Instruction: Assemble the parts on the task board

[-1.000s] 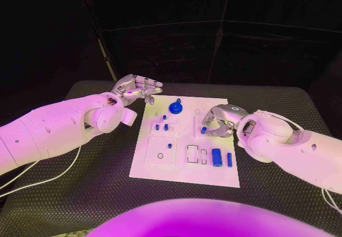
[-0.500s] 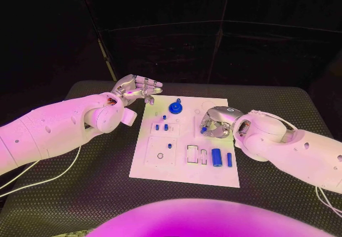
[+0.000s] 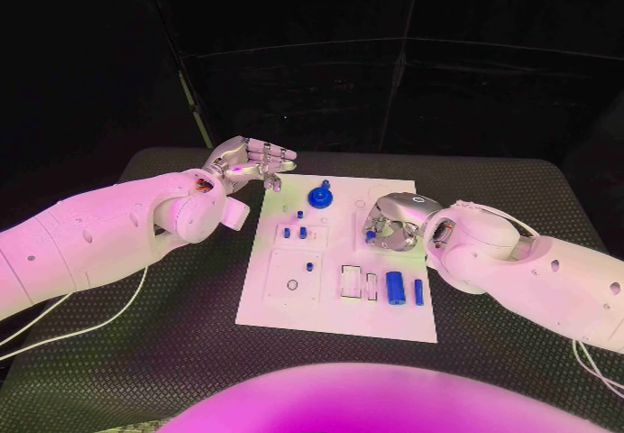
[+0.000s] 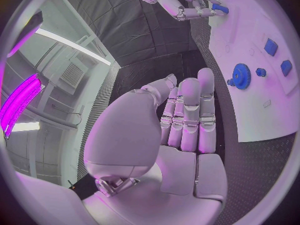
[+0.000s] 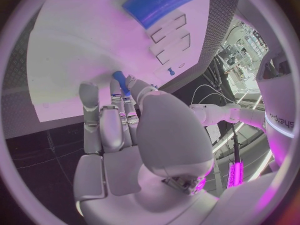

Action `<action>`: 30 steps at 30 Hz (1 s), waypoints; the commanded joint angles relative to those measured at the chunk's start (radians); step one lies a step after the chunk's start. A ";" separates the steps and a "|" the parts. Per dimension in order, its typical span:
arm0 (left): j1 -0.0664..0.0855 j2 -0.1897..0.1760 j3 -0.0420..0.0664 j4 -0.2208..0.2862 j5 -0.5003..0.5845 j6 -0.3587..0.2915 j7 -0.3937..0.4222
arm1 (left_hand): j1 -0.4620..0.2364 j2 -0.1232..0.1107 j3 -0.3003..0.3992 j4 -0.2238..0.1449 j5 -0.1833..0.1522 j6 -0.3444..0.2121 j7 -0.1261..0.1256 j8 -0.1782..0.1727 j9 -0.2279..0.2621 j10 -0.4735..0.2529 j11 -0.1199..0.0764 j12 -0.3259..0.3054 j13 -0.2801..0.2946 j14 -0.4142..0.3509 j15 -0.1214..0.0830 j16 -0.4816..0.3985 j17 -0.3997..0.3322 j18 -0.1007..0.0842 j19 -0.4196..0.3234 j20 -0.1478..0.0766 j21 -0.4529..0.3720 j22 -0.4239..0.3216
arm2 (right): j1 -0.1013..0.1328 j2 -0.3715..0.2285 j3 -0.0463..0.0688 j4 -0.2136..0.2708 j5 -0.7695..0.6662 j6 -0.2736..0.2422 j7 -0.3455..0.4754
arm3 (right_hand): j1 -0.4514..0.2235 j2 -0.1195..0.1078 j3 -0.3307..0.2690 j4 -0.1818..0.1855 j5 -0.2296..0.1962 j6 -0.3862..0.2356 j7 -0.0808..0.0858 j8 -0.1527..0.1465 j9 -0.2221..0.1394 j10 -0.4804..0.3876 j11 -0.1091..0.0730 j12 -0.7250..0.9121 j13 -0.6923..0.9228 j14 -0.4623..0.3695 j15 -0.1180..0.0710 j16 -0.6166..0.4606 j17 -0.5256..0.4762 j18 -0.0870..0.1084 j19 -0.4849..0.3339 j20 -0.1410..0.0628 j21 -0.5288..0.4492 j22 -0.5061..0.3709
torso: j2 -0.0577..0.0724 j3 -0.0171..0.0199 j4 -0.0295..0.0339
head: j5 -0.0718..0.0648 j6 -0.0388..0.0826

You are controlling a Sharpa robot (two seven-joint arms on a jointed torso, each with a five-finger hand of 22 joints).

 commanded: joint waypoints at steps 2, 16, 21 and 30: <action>0.001 0.000 0.001 0.000 0.005 0.012 0.001 | 0.004 0.010 0.002 -0.005 -0.004 -0.004 0.002 -0.001 -0.001 -0.006 0.000 0.002 0.001 -0.007 0.002 -0.001 0.001 0.013 -0.007 0.002 -0.003 -0.001 | 0.001 -0.010 0.000 0.026 -0.024 -0.105 0.017 | 0.010 0.025 0.014 -0.003 -0.006 0.012 -0.002 0.007 0.005 0.011 -0.003 -0.007 0.002 0.032 -0.007 0.008 0.006 -0.018 0.009 0.001 0.008 0.006 | -0.001 0.0005 -0.0015 | 0.004 0.000; 0.001 0.000 0.001 -0.003 0.005 0.015 -0.001 | 0.003 0.012 0.002 -0.005 -0.004 -0.003 0.003 -0.001 -0.001 -0.006 0.000 0.004 0.002 -0.008 0.002 -0.002 -0.001 0.013 -0.007 0.003 -0.004 -0.001 | 0.002 -0.045 0.002 0.164 0.091 -0.196 0.063 | 0.018 0.014 0.026 -0.017 -0.002 0.017 -0.001 0.007 0.004 0.017 -0.003 -0.014 0.002 0.033 -0.008 0.013 0.012 -0.020 0.014 -0.001 0.016 0.016 | 0.000 -0.0017 0.0013 | 0.012 0.000; 0.001 0.002 0.001 -0.001 0.005 0.015 -0.001 | 0.003 0.012 0.002 -0.005 -0.004 -0.003 0.003 -0.001 -0.001 -0.006 0.000 0.004 0.002 -0.008 0.002 -0.002 -0.001 0.013 -0.007 0.003 -0.004 -0.001 | 0.002 0.014 0.001 0.160 0.117 -0.189 0.094 | 0.018 0.012 0.027 -0.017 -0.002 0.017 0.000 0.007 0.004 0.017 -0.003 -0.016 0.002 0.033 -0.008 0.013 0.011 -0.020 0.013 -0.001 0.016 0.015 | 0.000 -0.0024 0.0020 | 0.020 0.000; 0.001 0.006 0.001 0.000 0.005 0.014 0.001 | 0.003 0.012 0.002 -0.005 -0.004 -0.003 0.003 -0.001 -0.001 -0.006 0.000 0.004 0.002 -0.008 0.002 -0.002 -0.001 0.013 -0.007 0.003 -0.004 -0.001 | 0.002 0.137 -0.075 0.107 0.119 -0.154 0.144 | 0.016 0.009 0.028 -0.019 0.000 0.015 0.001 0.005 0.003 0.015 -0.002 -0.019 0.001 0.033 -0.007 0.013 0.010 -0.019 0.011 -0.001 0.015 0.012 | 0.001 -0.0023 0.0033 | 0.035 0.000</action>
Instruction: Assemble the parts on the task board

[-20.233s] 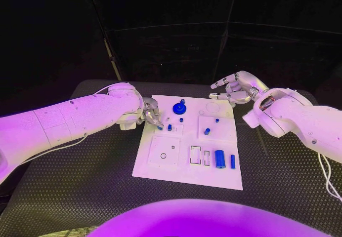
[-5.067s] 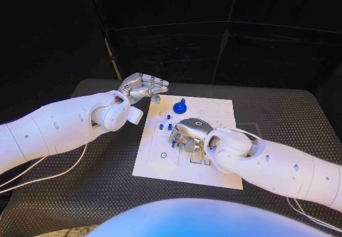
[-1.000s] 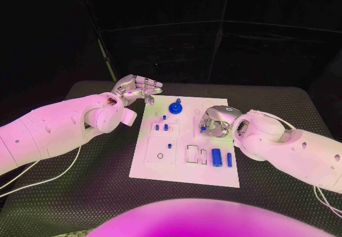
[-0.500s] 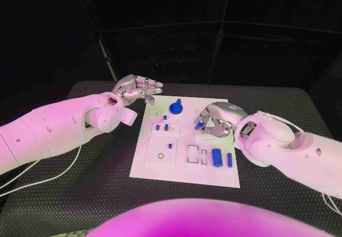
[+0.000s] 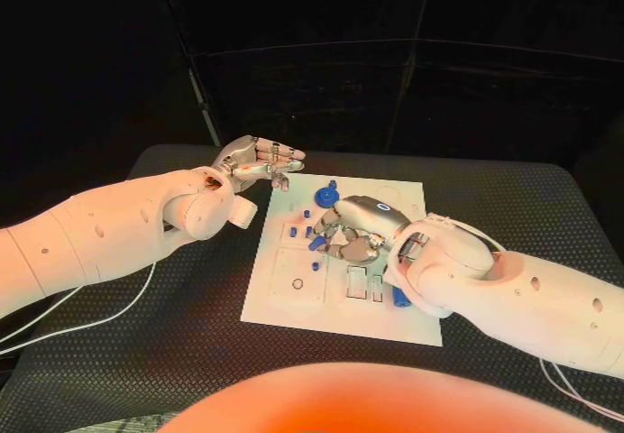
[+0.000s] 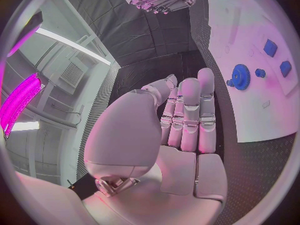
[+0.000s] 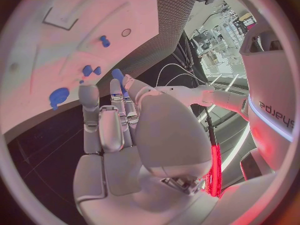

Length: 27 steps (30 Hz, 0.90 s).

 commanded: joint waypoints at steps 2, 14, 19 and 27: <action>0.002 0.003 0.001 0.002 0.005 0.009 0.005 | -0.001 0.008 0.002 -0.005 -0.004 -0.004 0.003 -0.001 -0.001 -0.006 0.000 0.004 0.001 -0.008 0.002 -0.002 -0.001 0.013 -0.007 0.003 -0.004 -0.002 | 0.000 0.034 -0.024 -0.027 0.016 0.020 0.056 | 0.003 -0.007 0.005 -0.003 0.006 0.011 0.001 0.004 0.003 0.003 0.004 -0.005 -0.001 0.037 -0.004 0.002 -0.002 -0.019 0.004 0.000 0.000 -0.003 | 0.001 -0.0002 0.0002 | 0.008 0.000; 0.002 0.012 0.001 0.002 0.005 0.012 0.005 | -0.001 0.008 0.002 -0.005 -0.004 -0.004 0.003 -0.001 -0.001 -0.006 0.000 0.004 0.001 -0.008 0.002 -0.002 -0.001 0.013 -0.007 0.003 -0.004 -0.002 | -0.001 0.101 -0.064 -0.100 -0.009 0.074 0.069 | 0.000 -0.007 0.007 -0.004 0.006 0.008 0.003 0.001 0.002 0.000 0.005 -0.010 -0.002 0.036 -0.003 0.002 -0.003 -0.018 0.001 0.001 -0.001 -0.007 | 0.000 0.0015 -0.0026 | 0.018 0.000; 0.002 0.014 0.001 0.001 0.005 0.013 0.005 | -0.001 0.008 0.002 -0.005 -0.004 -0.004 0.003 -0.001 -0.001 -0.006 0.000 0.004 0.001 -0.008 0.002 -0.002 -0.001 0.013 -0.007 0.003 -0.004 -0.002 | -0.001 0.111 -0.066 -0.118 -0.023 0.099 0.061 | 0.000 -0.007 0.008 -0.004 0.006 0.007 0.003 0.001 0.002 -0.001 0.006 -0.011 -0.002 0.036 -0.002 0.002 -0.004 -0.018 0.001 0.001 -0.001 -0.007 | 0.000 0.0020 -0.0021 | 0.021 0.000; 0.002 0.016 0.001 -0.001 0.005 0.014 0.004 | -0.001 0.008 0.002 -0.005 -0.004 -0.004 0.003 -0.001 -0.001 -0.006 0.000 0.004 0.001 -0.008 0.002 -0.002 -0.001 0.013 -0.007 0.003 -0.004 -0.002 | -0.002 0.118 -0.067 -0.130 -0.032 0.130 0.056 | -0.001 -0.007 0.008 -0.004 0.006 0.007 0.003 0.001 0.002 -0.001 0.006 -0.011 -0.002 0.036 -0.002 0.002 -0.004 -0.018 0.001 0.001 -0.001 -0.006 | 0.000 0.0020 -0.0031 | 0.024 0.000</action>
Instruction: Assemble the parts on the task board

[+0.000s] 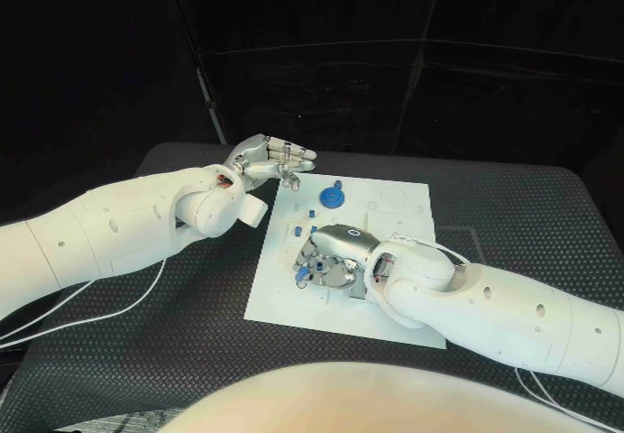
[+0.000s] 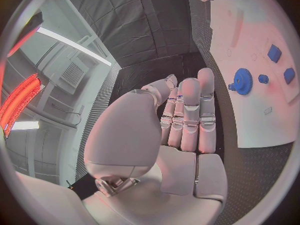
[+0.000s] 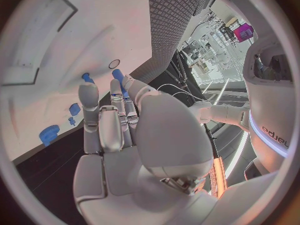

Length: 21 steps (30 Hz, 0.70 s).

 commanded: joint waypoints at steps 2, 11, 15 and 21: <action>0.001 0.002 0.001 0.000 0.005 0.011 0.004 | -0.001 0.008 0.002 -0.005 -0.004 -0.004 0.003 -0.001 -0.001 -0.006 0.000 0.004 0.001 -0.008 0.002 -0.002 -0.001 0.013 -0.007 0.003 -0.004 -0.002 | 0.001 0.001 0.000 -0.001 -0.019 0.047 0.002 | -0.001 -0.006 0.006 -0.001 0.003 0.008 0.003 0.002 0.001 -0.001 0.006 -0.003 -0.002 0.036 -0.002 0.002 -0.001 -0.019 0.001 0.001 -0.001 0.000 | 0.000 -0.0001 -0.0004 | 0.001 0.000; 0.002 0.002 0.001 -0.002 0.005 0.012 0.003 | -0.001 0.008 0.002 -0.005 -0.004 -0.004 0.003 -0.001 -0.001 -0.006 0.000 0.004 0.001 -0.008 0.002 -0.002 -0.001 0.013 -0.007 0.003 -0.004 -0.002 | 0.001 -0.002 -0.001 -0.003 -0.030 0.074 -0.010 | -0.003 -0.006 0.006 -0.001 0.001 0.008 0.003 0.002 0.001 -0.001 0.006 -0.004 -0.002 0.036 -0.002 0.001 -0.002 -0.019 0.001 0.001 -0.001 0.000 | 0.000 -0.0005 0.0000 | 0.000 0.000; 0.002 0.003 0.001 -0.002 0.005 0.012 0.002 | -0.001 0.008 0.002 -0.005 -0.004 -0.004 0.003 -0.001 -0.001 -0.006 0.000 0.004 0.001 -0.008 0.002 -0.002 -0.001 0.013 -0.007 0.003 -0.004 -0.002 | 0.001 0.000 -0.001 -0.005 -0.035 0.083 -0.014 | -0.005 -0.006 0.006 0.000 0.000 0.009 0.003 0.002 0.001 0.000 0.006 -0.005 -0.002 0.036 -0.001 0.001 -0.003 -0.018 0.000 0.002 -0.001 -0.001 | 0.000 -0.0003 0.0004 | 0.001 0.000; 0.002 0.004 0.001 -0.003 0.005 0.012 0.002 | -0.001 0.008 0.002 -0.005 -0.004 -0.004 0.003 -0.001 -0.001 -0.006 0.000 0.004 0.001 -0.008 0.002 -0.002 -0.001 0.013 -0.007 0.003 -0.004 -0.002 | 0.001 0.006 -0.004 -0.012 -0.047 0.093 -0.023 | -0.007 -0.006 0.006 0.000 -0.002 0.009 0.003 0.002 0.001 0.000 0.007 -0.006 -0.002 0.036 -0.001 0.001 -0.003 -0.018 -0.001 0.002 -0.001 -0.001 | 0.000 -0.0008 0.0003 | 0.001 0.000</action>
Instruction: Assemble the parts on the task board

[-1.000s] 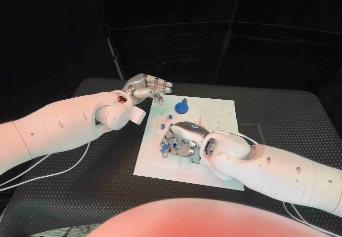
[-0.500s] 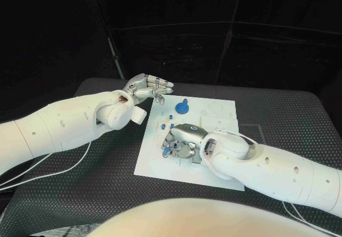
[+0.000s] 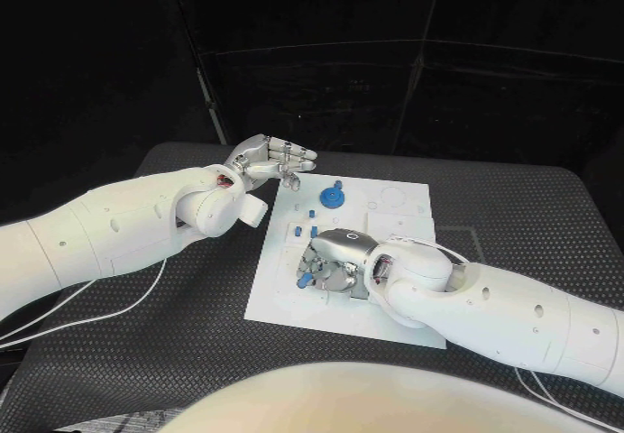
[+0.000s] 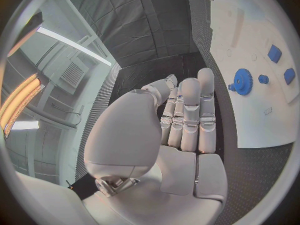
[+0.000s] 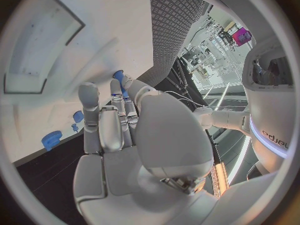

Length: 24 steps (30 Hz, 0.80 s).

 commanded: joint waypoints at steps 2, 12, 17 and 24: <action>0.002 0.001 0.001 0.001 0.005 0.010 0.003 | -0.001 0.008 0.002 -0.005 -0.004 -0.004 0.003 -0.001 -0.001 -0.006 0.000 0.004 0.001 -0.008 0.002 -0.002 -0.001 0.013 -0.007 0.003 -0.004 -0.001 | 0.001 0.003 -0.006 -0.003 -0.027 0.024 -0.018 | -0.014 0.001 0.006 0.000 -0.002 0.010 0.002 0.003 0.001 0.000 0.006 -0.005 -0.001 0.035 -0.001 0.001 -0.002 -0.018 -0.001 0.002 -0.001 -0.001 | 0.000 -0.0002 -0.0003 | 0.000 0.000; 0.002 0.002 0.001 0.001 0.005 0.011 0.002 | -0.001 0.008 0.002 -0.005 -0.004 -0.004 0.003 -0.001 -0.001 -0.006 0.000 0.004 0.001 -0.008 0.002 -0.002 -0.001 0.013 -0.007 0.003 -0.004 -0.001 | 0.001 0.017 -0.019 -0.003 -0.062 0.012 -0.051 | -0.068 -0.041 -0.010 0.021 0.002 -0.076 0.030 -0.040 -0.010 -0.092 0.039 -0.067 -0.008 0.030 0.026 -0.007 -0.019 -0.017 -0.019 0.023 -0.012 -0.020 | 0.000 -0.0001 0.0000 | -0.001 0.000; 0.002 0.001 0.001 0.001 0.005 0.012 0.001 | -0.003 0.009 0.000 -0.006 -0.004 -0.005 0.003 0.000 -0.001 -0.009 0.000 0.006 0.002 -0.010 0.002 -0.003 -0.005 0.013 -0.008 0.003 -0.006 -0.002 | 0.001 0.022 -0.022 -0.001 -0.074 -0.013 -0.060 | -0.082 -0.057 -0.022 0.027 0.006 -0.138 0.030 -0.040 -0.011 -0.122 0.044 -0.074 -0.006 0.028 0.031 -0.006 -0.020 -0.014 -0.022 0.031 -0.014 -0.024 | 0.000 -0.0001 0.0000 | 0.000 0.000; 0.002 -0.001 0.001 0.001 0.005 0.016 -0.001 | -0.004 0.009 0.000 -0.005 -0.004 -0.005 0.003 0.000 -0.001 -0.009 0.000 0.006 0.002 -0.010 0.002 -0.003 -0.006 0.013 -0.008 0.003 -0.006 -0.002 | 0.001 0.017 -0.022 0.011 -0.078 -0.080 -0.058 | -0.088 -0.069 -0.044 0.028 0.009 -0.228 0.025 -0.039 -0.010 -0.147 0.041 -0.064 -0.005 0.027 0.029 -0.003 -0.020 -0.013 -0.024 0.031 -0.016 -0.027 | 0.000 0.0001 -0.0011 | 0.000 0.000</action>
